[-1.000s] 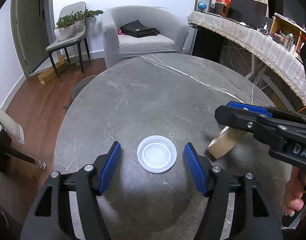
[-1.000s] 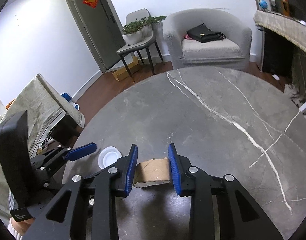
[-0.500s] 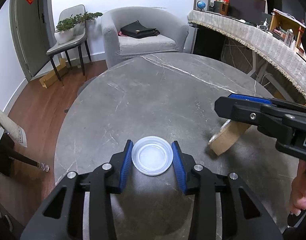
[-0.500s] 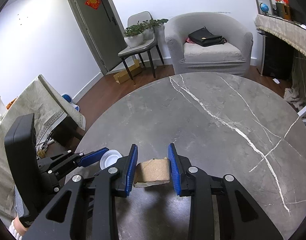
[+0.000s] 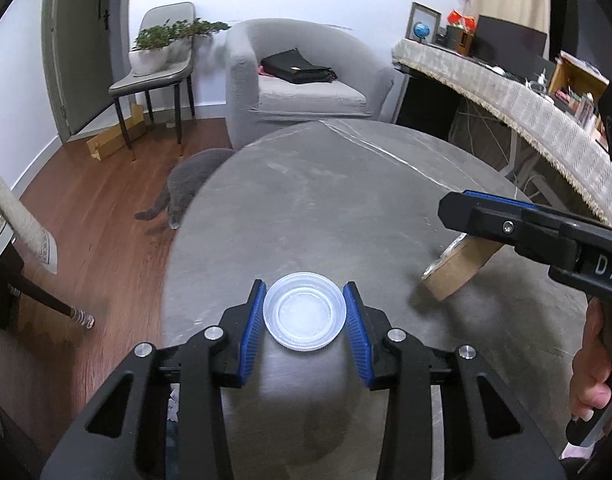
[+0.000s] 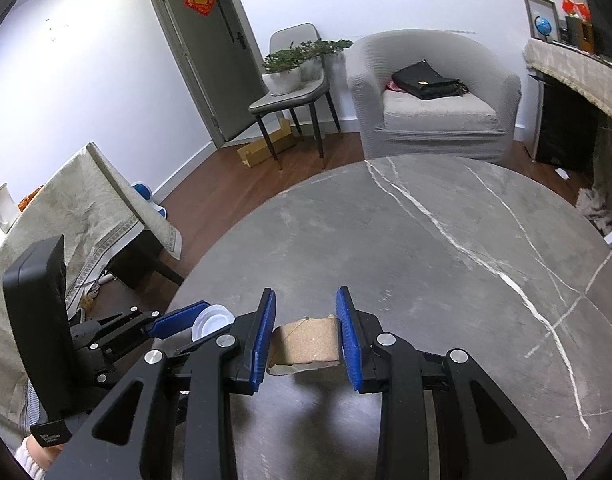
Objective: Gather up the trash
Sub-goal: 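Carry the white cap and cardboard tube with both tools over the teal bin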
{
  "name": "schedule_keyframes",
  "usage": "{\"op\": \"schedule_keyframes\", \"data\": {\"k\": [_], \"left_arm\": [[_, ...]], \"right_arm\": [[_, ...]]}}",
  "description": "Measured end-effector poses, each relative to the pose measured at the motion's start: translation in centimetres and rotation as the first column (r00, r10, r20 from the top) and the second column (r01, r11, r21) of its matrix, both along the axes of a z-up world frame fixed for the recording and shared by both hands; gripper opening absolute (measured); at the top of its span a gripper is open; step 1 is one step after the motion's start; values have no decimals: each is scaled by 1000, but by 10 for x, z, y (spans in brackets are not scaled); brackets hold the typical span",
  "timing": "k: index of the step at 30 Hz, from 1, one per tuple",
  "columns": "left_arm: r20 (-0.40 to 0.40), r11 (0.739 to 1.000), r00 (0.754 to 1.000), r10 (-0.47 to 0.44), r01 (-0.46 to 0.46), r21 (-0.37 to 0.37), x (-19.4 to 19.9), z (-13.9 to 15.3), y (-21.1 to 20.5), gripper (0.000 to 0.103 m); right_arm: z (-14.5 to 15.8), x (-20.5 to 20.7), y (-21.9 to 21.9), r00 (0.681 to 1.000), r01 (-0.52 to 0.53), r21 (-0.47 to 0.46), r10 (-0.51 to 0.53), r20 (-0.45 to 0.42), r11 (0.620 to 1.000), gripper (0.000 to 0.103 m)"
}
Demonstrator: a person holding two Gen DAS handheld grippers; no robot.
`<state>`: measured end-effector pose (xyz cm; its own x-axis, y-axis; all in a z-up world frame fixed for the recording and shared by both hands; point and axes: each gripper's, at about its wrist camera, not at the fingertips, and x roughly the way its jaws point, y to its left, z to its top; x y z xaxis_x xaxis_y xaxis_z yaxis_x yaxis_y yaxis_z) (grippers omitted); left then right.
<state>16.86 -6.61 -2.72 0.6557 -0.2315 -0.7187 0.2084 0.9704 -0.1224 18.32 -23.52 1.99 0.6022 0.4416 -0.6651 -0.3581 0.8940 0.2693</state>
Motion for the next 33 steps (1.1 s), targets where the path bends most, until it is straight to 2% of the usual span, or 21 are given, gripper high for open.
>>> {"op": "schedule_keyframes", "data": {"k": [5, 17, 25, 33], "left_arm": [[12, 999, 999, 33, -32, -21, -6, 4, 30, 42], [-21, 992, 991, 129, -128, 9, -20, -8, 101, 42], [-105, 982, 977, 186, -182, 48, -26, -41, 140, 42], [-236, 974, 945, 227, -221, 55, -30, -83, 175, 42]], "right_arm": [[3, 2, 19, 1000, -23, 6, 23, 6, 1000, 32], [10, 5, 80, 994, -110, 44, 109, 19, 993, 32], [11, 9, 125, 985, -174, 67, 173, 19, 982, 32], [1, 9, 172, 971, -239, 46, 239, 1, 970, 32]]}}
